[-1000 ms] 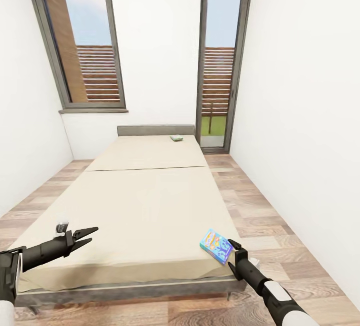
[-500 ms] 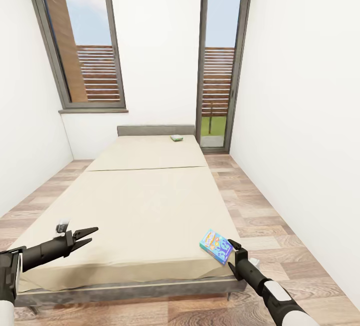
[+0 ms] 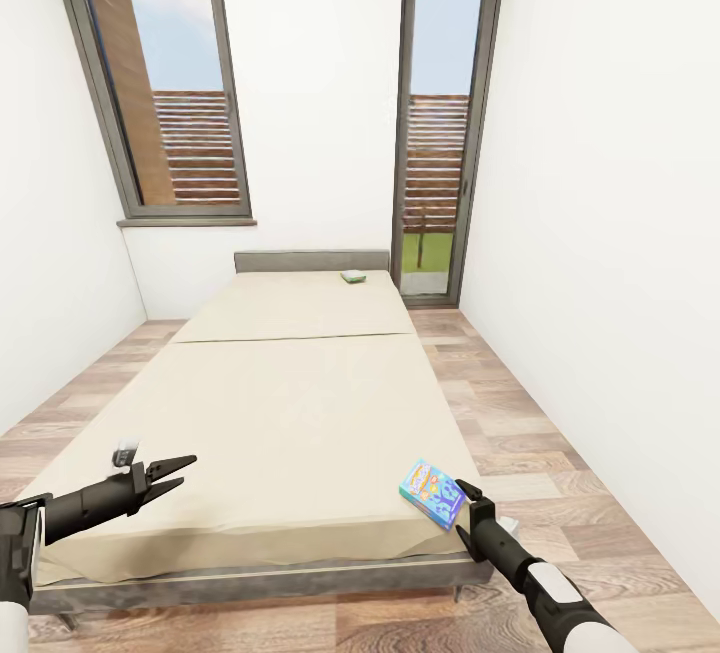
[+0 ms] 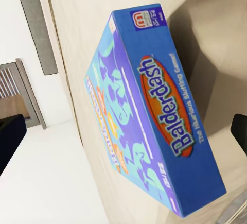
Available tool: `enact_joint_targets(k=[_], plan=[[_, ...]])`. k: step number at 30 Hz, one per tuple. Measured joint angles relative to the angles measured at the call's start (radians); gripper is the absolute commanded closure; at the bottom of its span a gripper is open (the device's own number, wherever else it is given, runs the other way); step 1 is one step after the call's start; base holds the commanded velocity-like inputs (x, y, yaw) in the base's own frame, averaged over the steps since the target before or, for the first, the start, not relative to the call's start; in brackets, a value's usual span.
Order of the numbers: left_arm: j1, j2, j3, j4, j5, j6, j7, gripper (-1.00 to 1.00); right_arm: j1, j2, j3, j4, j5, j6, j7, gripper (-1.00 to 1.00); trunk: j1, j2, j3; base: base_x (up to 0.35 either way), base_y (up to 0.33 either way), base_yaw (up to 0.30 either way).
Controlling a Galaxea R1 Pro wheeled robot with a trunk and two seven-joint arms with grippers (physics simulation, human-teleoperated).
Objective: Put all the toys in the child's room - the three board games (two on the bed and one on the table), the two jigsaw puzzles on the table, and the tennis ball on the table - inside the toy box on the table in the child's room.
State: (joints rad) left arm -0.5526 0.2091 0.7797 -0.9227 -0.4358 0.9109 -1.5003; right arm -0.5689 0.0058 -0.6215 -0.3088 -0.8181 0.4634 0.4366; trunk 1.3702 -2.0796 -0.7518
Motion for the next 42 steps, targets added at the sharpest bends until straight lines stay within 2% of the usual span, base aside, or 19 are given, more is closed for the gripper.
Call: enact_joint_targets(k=[24, 32, 35, 42], plan=[[0.000, 0.000, 0.000, 0.000, -0.003, -0.001, 0.001, -1.00, -0.001, 0.000, -0.001, 0.000, 0.000, -0.001, -0.041, -1.00, 0.000, 0.000, 0.000, 0.001, 0.000, 0.000], [0.000, -0.001, 0.001, 0.000, -0.003, -0.002, 0.003, -1.00, -0.001, 0.000, -0.001, 0.000, 0.000, -0.001, -0.042, -1.00, 0.000, 0.000, 0.000, 0.109, 0.074, 0.000], [0.000, 0.000, 0.001, -0.001, -0.003, -0.002, 0.003, -1.00, 0.000, -0.001, -0.002, 0.000, 0.019, -0.002, -0.045, -1.00, 0.000, 0.000, 0.000, 0.030, 0.020, 0.000], [0.000, -0.001, 0.001, -0.001, -0.003, -0.002, 0.003, -1.00, 0.003, -0.001, -0.003, 0.000, 0.017, -0.003, -0.044, -1.00, 0.000, 0.000, 0.000, 0.007, 0.005, 0.000]])
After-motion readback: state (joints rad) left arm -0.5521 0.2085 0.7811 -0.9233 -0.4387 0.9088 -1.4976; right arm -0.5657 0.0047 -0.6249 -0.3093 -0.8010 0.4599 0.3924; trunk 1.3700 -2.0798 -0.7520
